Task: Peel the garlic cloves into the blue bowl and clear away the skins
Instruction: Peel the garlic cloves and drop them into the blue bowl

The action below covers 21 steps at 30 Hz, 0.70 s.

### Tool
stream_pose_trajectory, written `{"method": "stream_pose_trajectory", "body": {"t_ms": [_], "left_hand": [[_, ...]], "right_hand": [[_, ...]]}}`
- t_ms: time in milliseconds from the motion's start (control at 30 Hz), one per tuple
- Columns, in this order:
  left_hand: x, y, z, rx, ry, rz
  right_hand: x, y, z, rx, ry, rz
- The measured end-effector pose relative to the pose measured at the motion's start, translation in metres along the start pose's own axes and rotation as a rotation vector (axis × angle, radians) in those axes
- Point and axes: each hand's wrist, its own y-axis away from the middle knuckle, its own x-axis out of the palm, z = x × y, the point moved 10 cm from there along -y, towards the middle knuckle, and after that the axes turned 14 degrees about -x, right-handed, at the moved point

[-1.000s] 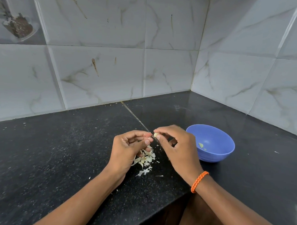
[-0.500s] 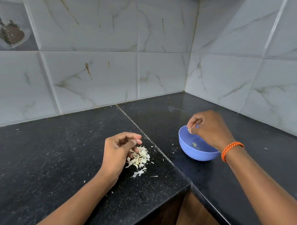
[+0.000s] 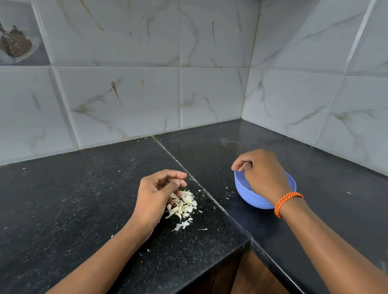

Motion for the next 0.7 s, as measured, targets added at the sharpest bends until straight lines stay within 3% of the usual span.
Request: {"method": "stream_pose_trajectory", "body": {"t_ms": [133,267,367,700], "left_hand": [[-0.007,-0.010,-0.009,0.033,-0.206,0.006],[-0.008,-0.025,-0.013,0.049,-0.615,0.183],[-0.020,-0.031,-0.008,0.081,-0.836,0.138],[-0.027,-0.035,0.004,0.079,-0.975,0.106]], "right_hand": [[0.010,0.003,0.024,-0.101,-0.061,0.009],[0.048,0.020,0.082,-0.300,-0.143,0.218],[0.079,0.031,0.108,-0.387,-0.041,0.297],[0.123,0.037,0.123,-0.382,0.010,0.375]]}}
